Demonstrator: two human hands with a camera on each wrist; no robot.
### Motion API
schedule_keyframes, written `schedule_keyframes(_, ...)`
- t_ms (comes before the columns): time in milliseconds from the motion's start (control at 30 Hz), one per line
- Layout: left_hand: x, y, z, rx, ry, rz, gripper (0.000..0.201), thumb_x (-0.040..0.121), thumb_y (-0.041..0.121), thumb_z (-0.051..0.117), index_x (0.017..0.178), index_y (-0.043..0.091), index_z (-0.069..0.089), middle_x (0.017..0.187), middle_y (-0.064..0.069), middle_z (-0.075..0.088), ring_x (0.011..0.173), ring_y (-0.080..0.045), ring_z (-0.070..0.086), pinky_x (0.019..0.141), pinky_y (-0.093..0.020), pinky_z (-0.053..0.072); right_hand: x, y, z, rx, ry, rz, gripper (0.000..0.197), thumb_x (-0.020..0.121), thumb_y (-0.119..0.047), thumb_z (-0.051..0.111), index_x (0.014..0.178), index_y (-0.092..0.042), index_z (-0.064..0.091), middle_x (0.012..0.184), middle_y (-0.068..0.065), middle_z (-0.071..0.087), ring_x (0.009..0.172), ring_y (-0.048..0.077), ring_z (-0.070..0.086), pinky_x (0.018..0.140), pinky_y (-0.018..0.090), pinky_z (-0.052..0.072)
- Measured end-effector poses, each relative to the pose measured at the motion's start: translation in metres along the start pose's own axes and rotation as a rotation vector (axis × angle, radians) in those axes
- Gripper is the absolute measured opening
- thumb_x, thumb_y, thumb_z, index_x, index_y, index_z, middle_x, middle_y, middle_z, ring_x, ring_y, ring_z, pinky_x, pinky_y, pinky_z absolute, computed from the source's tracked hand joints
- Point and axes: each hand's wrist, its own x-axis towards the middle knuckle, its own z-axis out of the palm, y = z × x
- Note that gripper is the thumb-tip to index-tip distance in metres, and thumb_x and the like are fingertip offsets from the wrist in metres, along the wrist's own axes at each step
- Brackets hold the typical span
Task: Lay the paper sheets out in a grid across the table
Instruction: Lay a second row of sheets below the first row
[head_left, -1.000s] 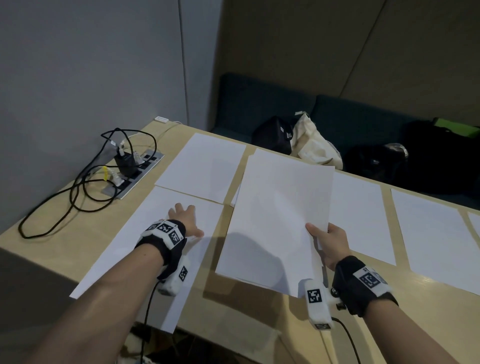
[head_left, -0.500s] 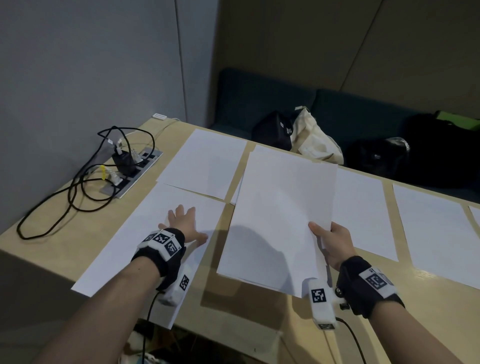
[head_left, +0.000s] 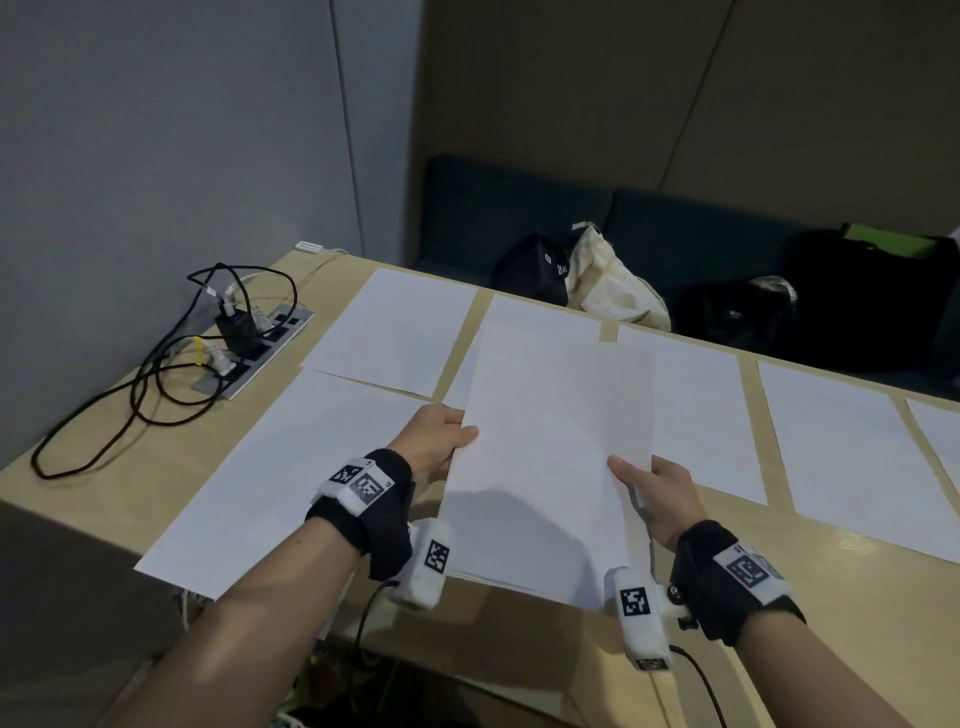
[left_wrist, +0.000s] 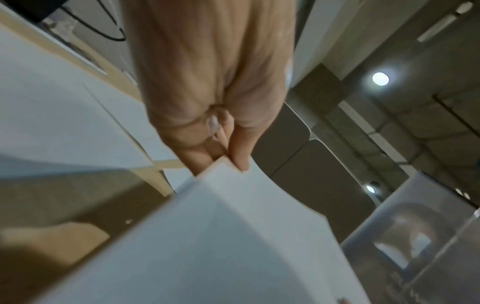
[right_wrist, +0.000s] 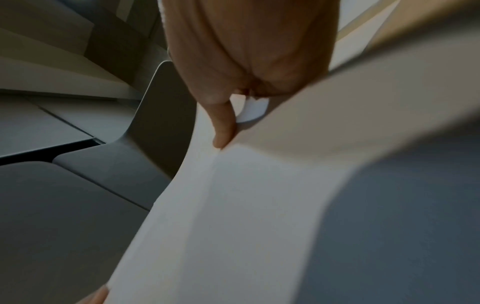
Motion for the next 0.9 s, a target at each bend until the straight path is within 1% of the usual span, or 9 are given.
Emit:
schedule_keyframes(67, -0.004, -0.002, 0.006, -0.063, 0.038, 0.008, 0.013, 0.088, -0.002, 0.057, 0.082, 0.006, 0.064, 0.074, -0.003, 0.068, 0.063, -0.011, 0.064, 0.053, -0.019, 0.051, -0.001, 0.002, -0.008, -0.019, 0.060, -0.060, 0.006, 0.083, -0.003, 0.064, 0.078, 0.000, 0.062, 0.071, 0.008, 0.062, 0.052, 0.015, 0.059, 0.043, 0.015, 0.049)
schedule_keyframes(200, -0.011, -0.003, 0.022, -0.094, 0.098, 0.007, 0.006, 0.079, 0.004, 0.070, 0.082, 0.008, 0.067, 0.082, -0.004, 0.070, 0.070, -0.014, 0.066, 0.057, -0.021, 0.056, 0.001, 0.009, -0.026, -0.023, 0.172, -0.119, 0.014, 0.078, -0.004, 0.070, 0.067, -0.007, 0.062, 0.040, -0.010, 0.061, 0.033, 0.002, 0.052, 0.035, 0.011, 0.041)
schedule_keyframes(367, -0.017, -0.004, 0.041, 0.004, 0.237, 0.113, 0.032, 0.080, 0.016, 0.071, 0.056, 0.009, 0.051, 0.053, 0.003, 0.050, 0.051, -0.012, 0.048, 0.053, -0.022, 0.040, -0.002, 0.013, -0.044, 0.000, 0.175, -0.111, 0.018, 0.080, -0.005, 0.068, 0.096, 0.003, 0.066, 0.070, 0.006, 0.064, 0.048, 0.012, 0.057, 0.037, 0.010, 0.044)
schedule_keyframes(433, -0.020, -0.003, 0.047, 0.006, 0.220, 0.108, 0.033, 0.089, 0.015, 0.060, 0.061, 0.008, 0.045, 0.060, -0.004, 0.043, 0.054, -0.014, 0.040, 0.050, -0.021, 0.034, -0.005, 0.014, -0.051, 0.024, 0.160, -0.106, 0.024, 0.082, -0.004, 0.065, 0.103, 0.007, 0.064, 0.087, 0.012, 0.066, 0.064, 0.017, 0.058, 0.050, 0.013, 0.051)
schedule_keyframes(500, -0.025, -0.001, 0.050, -0.023, 0.171, 0.059, 0.019, 0.092, 0.013, 0.056, 0.074, 0.005, 0.054, 0.075, -0.011, 0.051, 0.059, -0.017, 0.048, 0.047, -0.020, 0.042, -0.007, 0.015, -0.058, 0.068, 0.145, -0.080, 0.030, 0.083, -0.003, 0.064, 0.110, 0.010, 0.061, 0.104, 0.018, 0.065, 0.081, 0.026, 0.061, 0.071, 0.024, 0.053)
schedule_keyframes(567, -0.029, -0.001, 0.051, -0.026, 0.177, 0.036, 0.020, 0.089, 0.012, 0.060, 0.072, 0.002, 0.059, 0.080, -0.013, 0.060, 0.063, -0.019, 0.056, 0.053, -0.022, 0.049, -0.008, 0.017, -0.064, 0.113, 0.120, -0.049, 0.033, 0.085, -0.003, 0.062, 0.114, 0.010, 0.058, 0.112, 0.021, 0.064, 0.093, 0.030, 0.061, 0.078, 0.029, 0.051)
schedule_keyframes(667, -0.035, 0.000, 0.054, -0.037, 0.223, 0.037, 0.017, 0.080, 0.016, 0.072, 0.072, 0.003, 0.064, 0.083, -0.014, 0.066, 0.073, -0.023, 0.058, 0.069, -0.031, 0.047, -0.010, 0.020, -0.071, 0.137, 0.086, -0.026, 0.028, 0.085, -0.007, 0.062, 0.109, 0.008, 0.060, 0.110, 0.017, 0.065, 0.078, 0.021, 0.063, 0.062, 0.021, 0.051)
schedule_keyframes(767, -0.038, -0.002, 0.060, -0.052, 0.277, 0.048, 0.021, 0.073, 0.018, 0.078, 0.064, 0.008, 0.062, 0.070, -0.006, 0.067, 0.062, -0.018, 0.059, 0.061, -0.025, 0.047, -0.009, 0.022, -0.077, 0.119, 0.065, -0.024, 0.013, 0.085, -0.008, 0.062, 0.095, 0.001, 0.063, 0.104, 0.014, 0.065, 0.062, 0.011, 0.057, 0.044, 0.012, 0.049)
schedule_keyframes(900, -0.041, -0.005, 0.063, -0.045, 0.317, 0.032, 0.036, 0.073, 0.026, 0.078, 0.053, 0.010, 0.053, 0.055, -0.001, 0.060, 0.055, -0.019, 0.053, 0.056, -0.024, 0.042, -0.005, 0.023, -0.079, 0.097, 0.091, -0.047, 0.017, 0.085, -0.007, 0.063, 0.099, 0.002, 0.063, 0.088, 0.008, 0.069, 0.065, 0.013, 0.061, 0.053, 0.018, 0.052)
